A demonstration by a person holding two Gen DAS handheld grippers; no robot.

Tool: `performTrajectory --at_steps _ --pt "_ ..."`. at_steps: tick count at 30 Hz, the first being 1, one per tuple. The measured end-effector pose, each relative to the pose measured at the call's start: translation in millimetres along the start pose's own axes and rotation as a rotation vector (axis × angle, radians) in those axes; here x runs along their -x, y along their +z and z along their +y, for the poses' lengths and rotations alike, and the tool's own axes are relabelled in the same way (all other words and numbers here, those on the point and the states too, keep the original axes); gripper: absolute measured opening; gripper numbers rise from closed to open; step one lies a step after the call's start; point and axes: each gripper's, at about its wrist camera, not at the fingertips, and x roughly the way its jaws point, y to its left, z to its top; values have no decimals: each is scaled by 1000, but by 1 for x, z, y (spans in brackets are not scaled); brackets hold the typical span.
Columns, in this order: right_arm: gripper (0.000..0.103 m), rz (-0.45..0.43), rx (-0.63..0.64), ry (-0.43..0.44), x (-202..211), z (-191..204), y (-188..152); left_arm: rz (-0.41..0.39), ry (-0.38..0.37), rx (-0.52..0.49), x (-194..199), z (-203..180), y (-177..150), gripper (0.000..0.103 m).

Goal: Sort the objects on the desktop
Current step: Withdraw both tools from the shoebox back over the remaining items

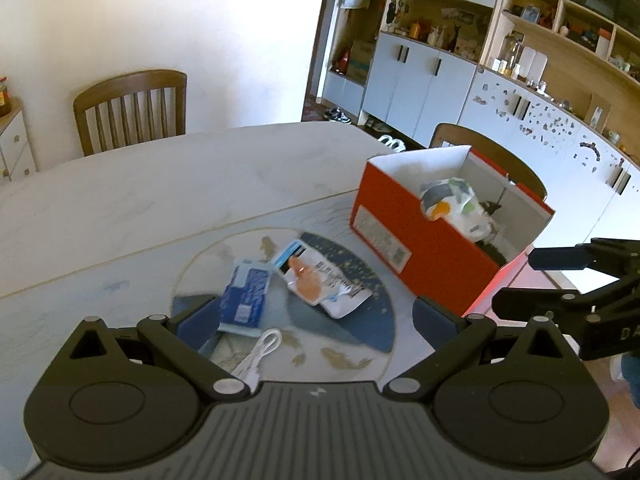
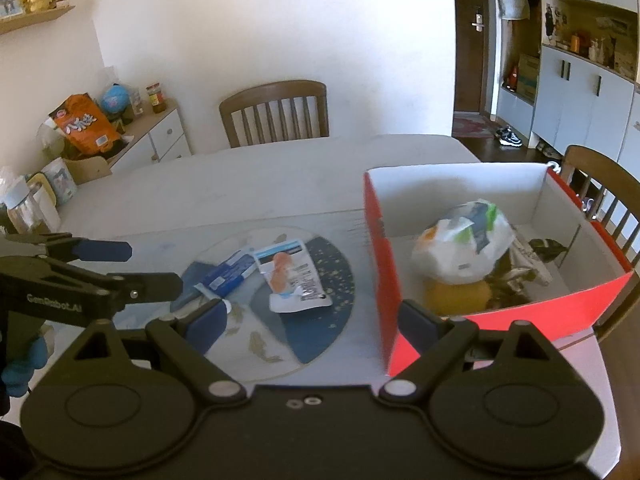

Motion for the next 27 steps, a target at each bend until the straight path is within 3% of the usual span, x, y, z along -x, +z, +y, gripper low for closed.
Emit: performTrajectory --at_steps 9,27 --pt "92 47 28 18 -14 39 -21 35 -5 6 -12 32 -18 103" --pt "92 64 100 22 -48 108 -66 34 -88 -66 -49 63 -40 102"
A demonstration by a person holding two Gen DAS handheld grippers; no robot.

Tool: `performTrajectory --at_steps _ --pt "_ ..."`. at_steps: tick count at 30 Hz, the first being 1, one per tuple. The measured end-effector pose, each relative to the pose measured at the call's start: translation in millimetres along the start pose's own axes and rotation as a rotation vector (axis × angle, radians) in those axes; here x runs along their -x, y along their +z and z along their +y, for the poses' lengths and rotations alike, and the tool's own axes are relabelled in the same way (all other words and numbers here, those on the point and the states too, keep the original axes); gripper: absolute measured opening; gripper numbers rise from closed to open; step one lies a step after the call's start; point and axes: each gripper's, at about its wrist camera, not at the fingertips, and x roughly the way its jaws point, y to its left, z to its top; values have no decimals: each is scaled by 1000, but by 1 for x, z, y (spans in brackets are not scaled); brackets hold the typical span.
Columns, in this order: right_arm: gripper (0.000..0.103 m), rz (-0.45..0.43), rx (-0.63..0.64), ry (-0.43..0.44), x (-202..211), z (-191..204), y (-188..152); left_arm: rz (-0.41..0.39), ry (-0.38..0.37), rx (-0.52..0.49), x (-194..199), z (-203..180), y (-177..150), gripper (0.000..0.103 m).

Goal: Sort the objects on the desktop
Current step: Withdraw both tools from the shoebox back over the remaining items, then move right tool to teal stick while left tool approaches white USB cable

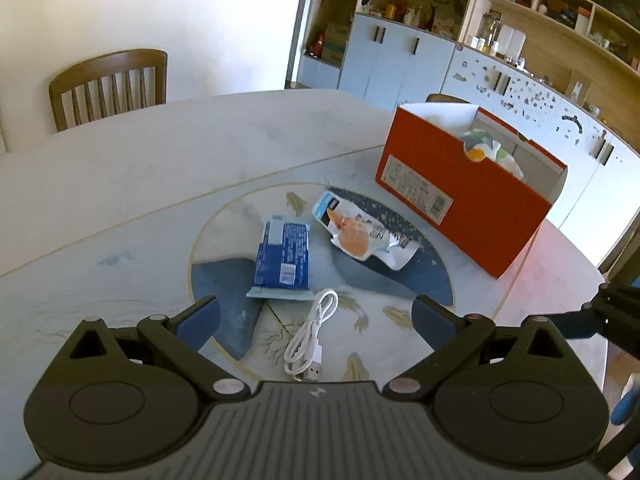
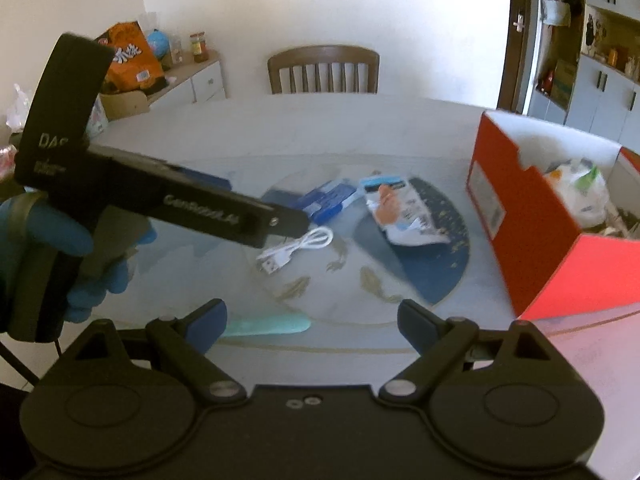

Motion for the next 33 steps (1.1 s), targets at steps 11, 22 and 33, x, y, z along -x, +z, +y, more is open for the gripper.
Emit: performTrajectory --at_steps 11,22,33 --pt "92 30 16 26 -38 21 -10 -2 14 5 -10 12 -7 102" --pt "92 50 50 -3 -74 37 -11 -1 46 38 -10 25 -9 102" --pt "91 83 49 -40 -51 8 -30 18 13 22 -24 12 -13 102"
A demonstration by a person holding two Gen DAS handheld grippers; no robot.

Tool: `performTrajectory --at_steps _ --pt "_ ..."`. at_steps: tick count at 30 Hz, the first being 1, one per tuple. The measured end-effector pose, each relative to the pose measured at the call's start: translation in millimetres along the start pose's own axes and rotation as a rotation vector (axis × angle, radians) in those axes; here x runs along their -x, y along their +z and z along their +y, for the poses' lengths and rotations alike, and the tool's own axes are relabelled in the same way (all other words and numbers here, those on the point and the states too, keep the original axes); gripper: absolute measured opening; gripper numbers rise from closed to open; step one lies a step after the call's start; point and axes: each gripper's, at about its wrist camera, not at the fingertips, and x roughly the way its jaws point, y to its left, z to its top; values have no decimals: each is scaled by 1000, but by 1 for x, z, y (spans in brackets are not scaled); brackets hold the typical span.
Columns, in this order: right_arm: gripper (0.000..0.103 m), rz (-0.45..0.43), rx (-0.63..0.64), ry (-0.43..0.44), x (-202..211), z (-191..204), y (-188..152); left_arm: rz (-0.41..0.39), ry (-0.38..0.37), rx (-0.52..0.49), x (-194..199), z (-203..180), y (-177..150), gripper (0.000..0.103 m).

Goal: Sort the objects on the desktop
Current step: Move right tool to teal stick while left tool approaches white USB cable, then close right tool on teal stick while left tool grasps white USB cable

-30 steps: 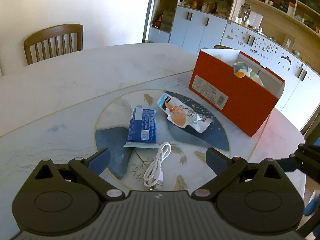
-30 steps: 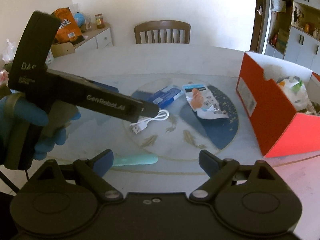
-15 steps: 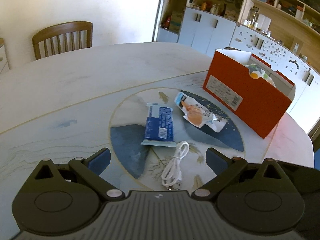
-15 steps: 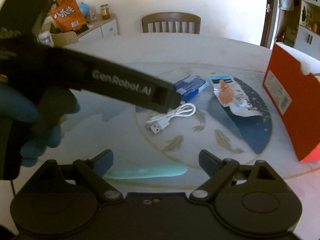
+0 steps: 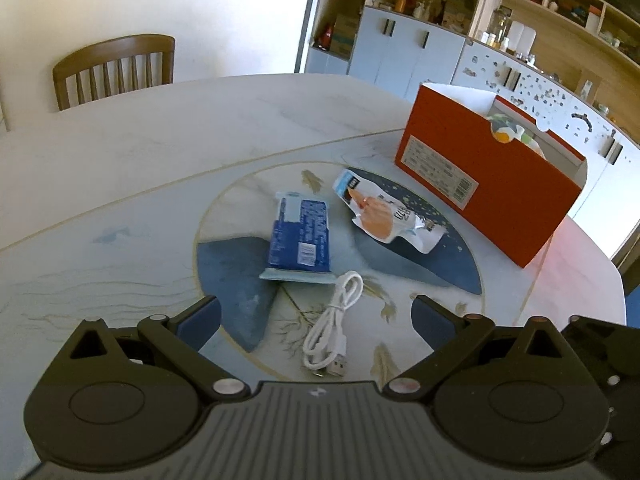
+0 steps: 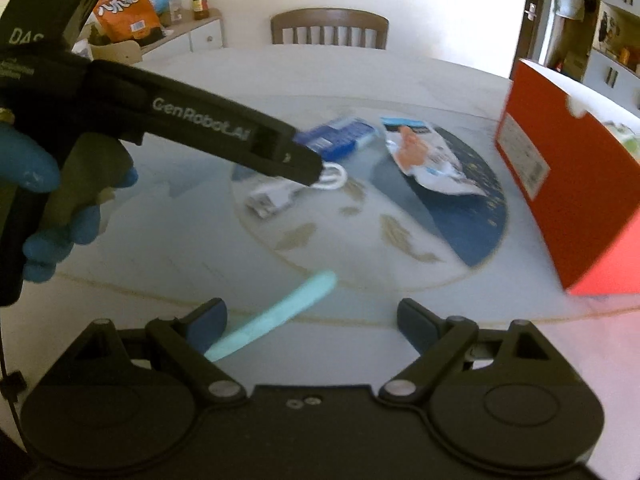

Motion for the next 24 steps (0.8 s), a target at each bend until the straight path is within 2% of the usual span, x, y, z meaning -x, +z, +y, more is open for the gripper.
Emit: performTrajectory --at_steps 3,5,8,10,11,19,22,24 --pt "89 4 -8 -35 6 -8 -6 6 -5 -5 -5 -3 -1 101" --pt "81 11 -28 -24 10 -14 -8 13 -10 -7 -7 -5 -2 98" --pt "64 9 -22 -24 14 -16 -8 21 -12 -14 -11 -8 -4 96" --pt "50 3 -19 -29 14 -16 -7 28 -19 -18 -13 -10 -5 91" --pt "49 0 -25 -32 14 -17 -6 31 -19 -21 -14 -11 -5 89" --pt "22 -17 -46 -70 12 -17 -2 38 16 -63 -19 -20 -6 66" --pt "10 -24 -32 -79 9 -13 0 42 43 -109 -19 -26 -7 45" --pt "10 -24 -25 -83 9 -12 0 49 56 -117 -20 -29 -7 38"
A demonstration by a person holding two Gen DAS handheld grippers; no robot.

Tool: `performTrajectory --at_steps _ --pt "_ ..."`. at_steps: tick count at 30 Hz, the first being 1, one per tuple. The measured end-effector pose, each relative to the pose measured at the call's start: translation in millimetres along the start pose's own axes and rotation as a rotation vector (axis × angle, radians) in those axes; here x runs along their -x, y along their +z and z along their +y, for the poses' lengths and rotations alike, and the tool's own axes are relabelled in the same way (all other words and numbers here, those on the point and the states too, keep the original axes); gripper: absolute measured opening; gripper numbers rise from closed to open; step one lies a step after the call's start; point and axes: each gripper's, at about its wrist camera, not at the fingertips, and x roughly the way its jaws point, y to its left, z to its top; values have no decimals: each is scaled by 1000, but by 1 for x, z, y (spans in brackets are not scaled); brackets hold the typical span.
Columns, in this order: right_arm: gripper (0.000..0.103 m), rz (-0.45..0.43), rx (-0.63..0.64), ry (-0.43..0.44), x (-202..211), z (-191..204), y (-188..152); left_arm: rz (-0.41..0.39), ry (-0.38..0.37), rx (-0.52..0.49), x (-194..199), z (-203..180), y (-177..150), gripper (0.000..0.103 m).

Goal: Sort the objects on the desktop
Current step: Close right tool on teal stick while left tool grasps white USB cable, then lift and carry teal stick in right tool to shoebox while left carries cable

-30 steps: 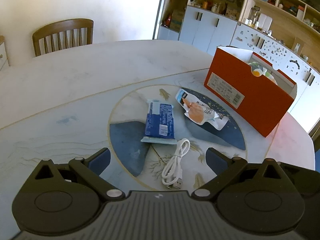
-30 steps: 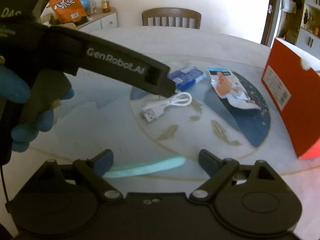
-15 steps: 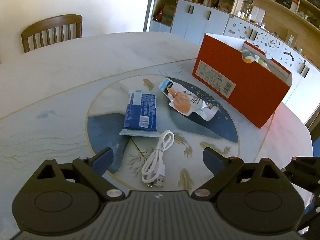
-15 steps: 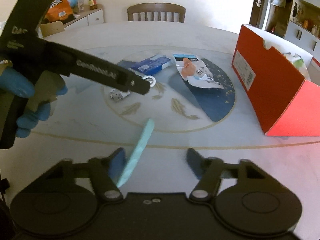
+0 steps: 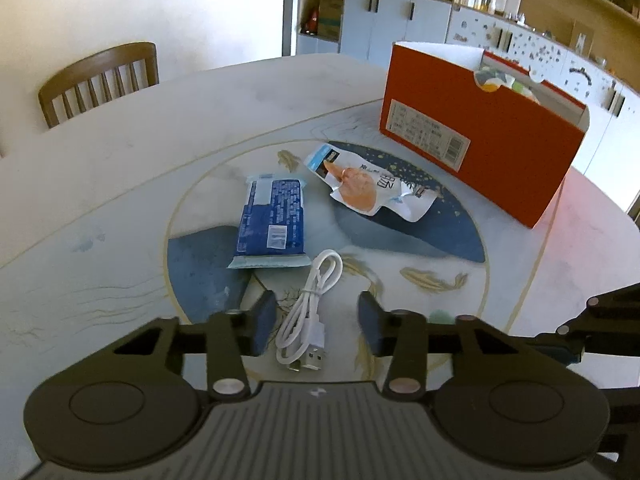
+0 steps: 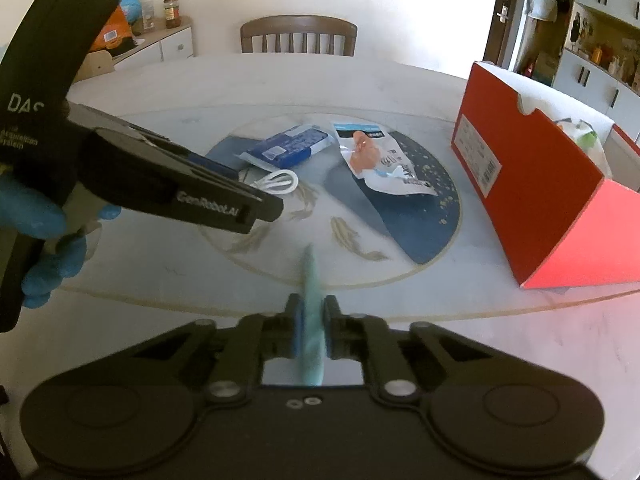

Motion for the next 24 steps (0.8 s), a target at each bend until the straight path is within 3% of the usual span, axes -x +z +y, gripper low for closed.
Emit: performTrajectory --at_steps 4,12,13,15,24 --pt "10 7 -18 6 0 -2 2 5 9 0 0 -1 1 19" --pt "10 9 -40 -5 6 -9 2 0 -15 45 3 1 0 16" --pt "10 8 -43 -10 7 -11 3 -3 -19 50 5 0 0 7" --pt "10 8 -59 -12 10 -16 4 -9 -27 58 8 -2 2 6" --pt "10 15 -88 -31 19 -30 0 0 -18 39 8 -11 2 7"
